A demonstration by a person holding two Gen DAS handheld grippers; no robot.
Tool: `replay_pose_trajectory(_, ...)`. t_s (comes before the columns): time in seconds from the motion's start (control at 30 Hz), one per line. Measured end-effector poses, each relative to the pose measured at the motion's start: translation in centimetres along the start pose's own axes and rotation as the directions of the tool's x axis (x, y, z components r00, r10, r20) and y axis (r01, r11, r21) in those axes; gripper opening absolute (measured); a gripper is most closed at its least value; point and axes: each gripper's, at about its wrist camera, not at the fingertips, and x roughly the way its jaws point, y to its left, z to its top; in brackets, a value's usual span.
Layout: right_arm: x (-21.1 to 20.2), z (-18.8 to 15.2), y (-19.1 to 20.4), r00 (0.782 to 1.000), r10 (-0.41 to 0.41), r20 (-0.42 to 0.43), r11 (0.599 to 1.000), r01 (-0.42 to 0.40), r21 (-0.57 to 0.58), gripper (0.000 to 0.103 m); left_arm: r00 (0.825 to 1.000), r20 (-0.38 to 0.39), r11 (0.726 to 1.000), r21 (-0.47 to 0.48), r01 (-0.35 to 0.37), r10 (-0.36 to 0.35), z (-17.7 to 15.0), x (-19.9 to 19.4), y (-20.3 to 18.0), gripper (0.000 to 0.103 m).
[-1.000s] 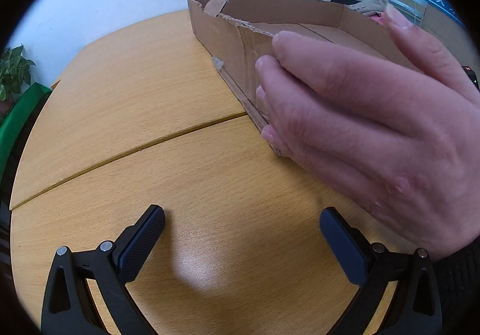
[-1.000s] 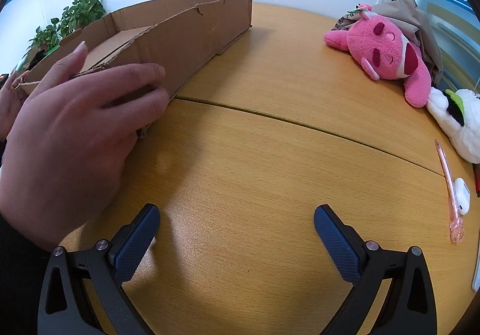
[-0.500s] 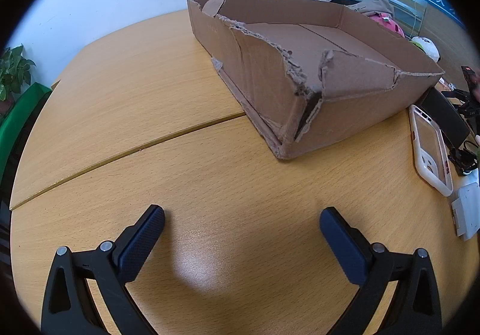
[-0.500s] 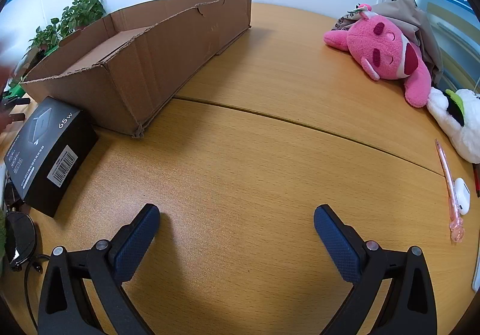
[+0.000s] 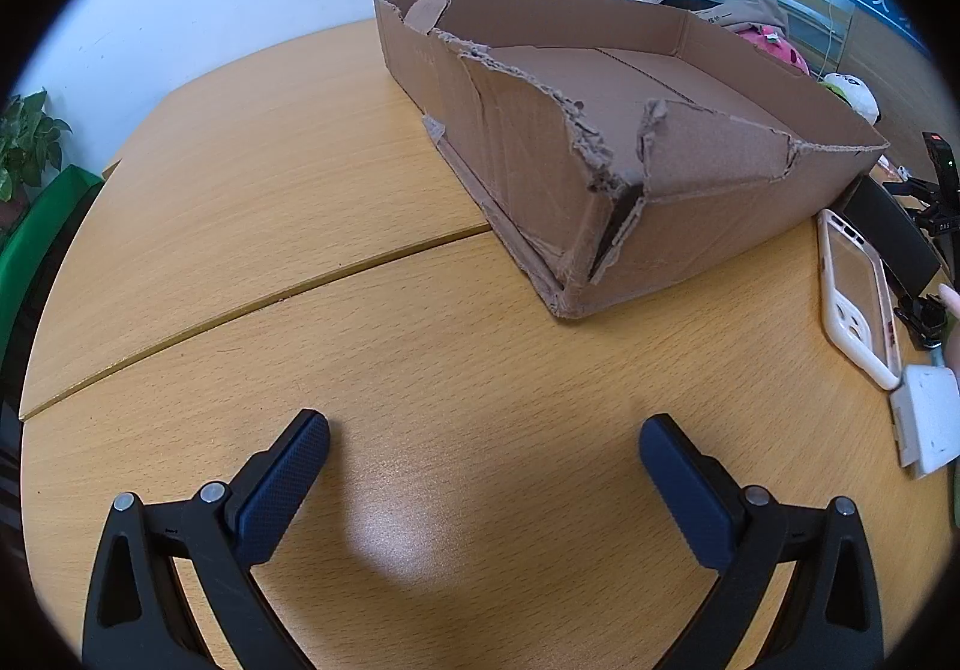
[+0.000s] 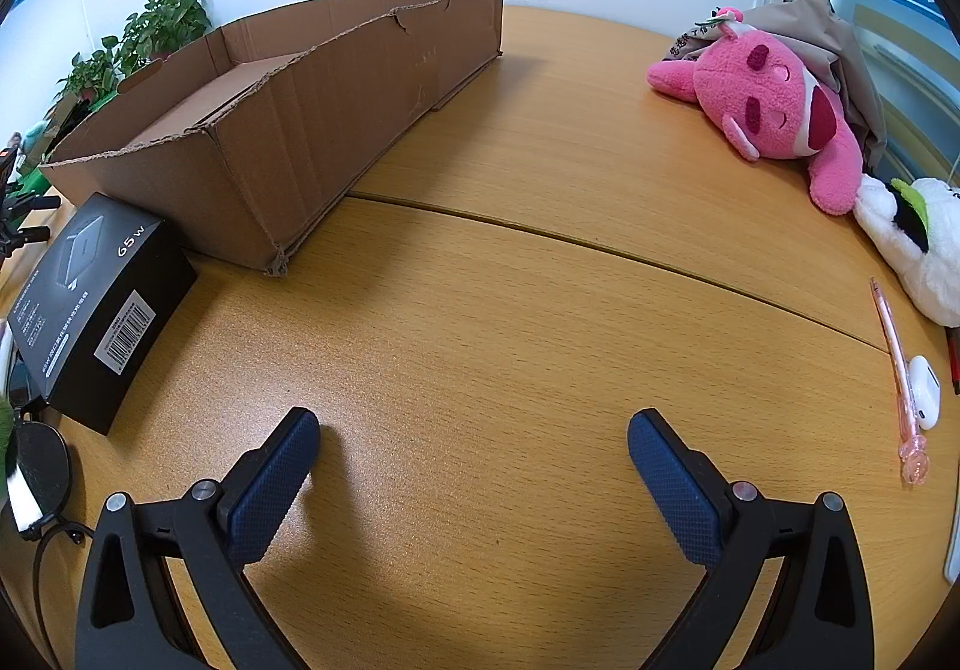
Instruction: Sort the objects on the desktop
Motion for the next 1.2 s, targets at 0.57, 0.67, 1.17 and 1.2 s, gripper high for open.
replay_pose_trajectory(0.57, 0.0, 0.0, 0.0, 1.000, -0.001, 0.000, 1.000, 0.001, 0.002, 0.103, 1.000, 0.000, 1.000, 0.000, -0.001, 0.001, 0.0, 0.0, -0.1, 0.103)
replay_pose_trajectory(0.67, 0.0, 0.0, 0.0, 1.000, -0.001, 0.000, 1.000, 0.001, 0.002, 0.103, 1.000, 0.000, 1.000, 0.000, 0.000, 0.000, 0.0, 0.0, -0.1, 0.103)
replay_pose_trajectory(1.17, 0.0, 0.0, 0.2, 1.000, -0.003, 0.000, 1.000, 0.003, 0.000, 0.103, 0.999, 0.000, 0.997, -0.067, -0.049, 0.049, -1.4, -1.1, -0.9, 0.103)
replay_pose_trajectory(1.2, 0.1, 0.1, 0.3, 1.000, 0.000, 0.000, 1.000, 0.000, -0.003, 0.103, 0.998, 0.000, 0.994, -0.090, -0.065, 0.065, -1.6, -1.3, -0.8, 0.103)
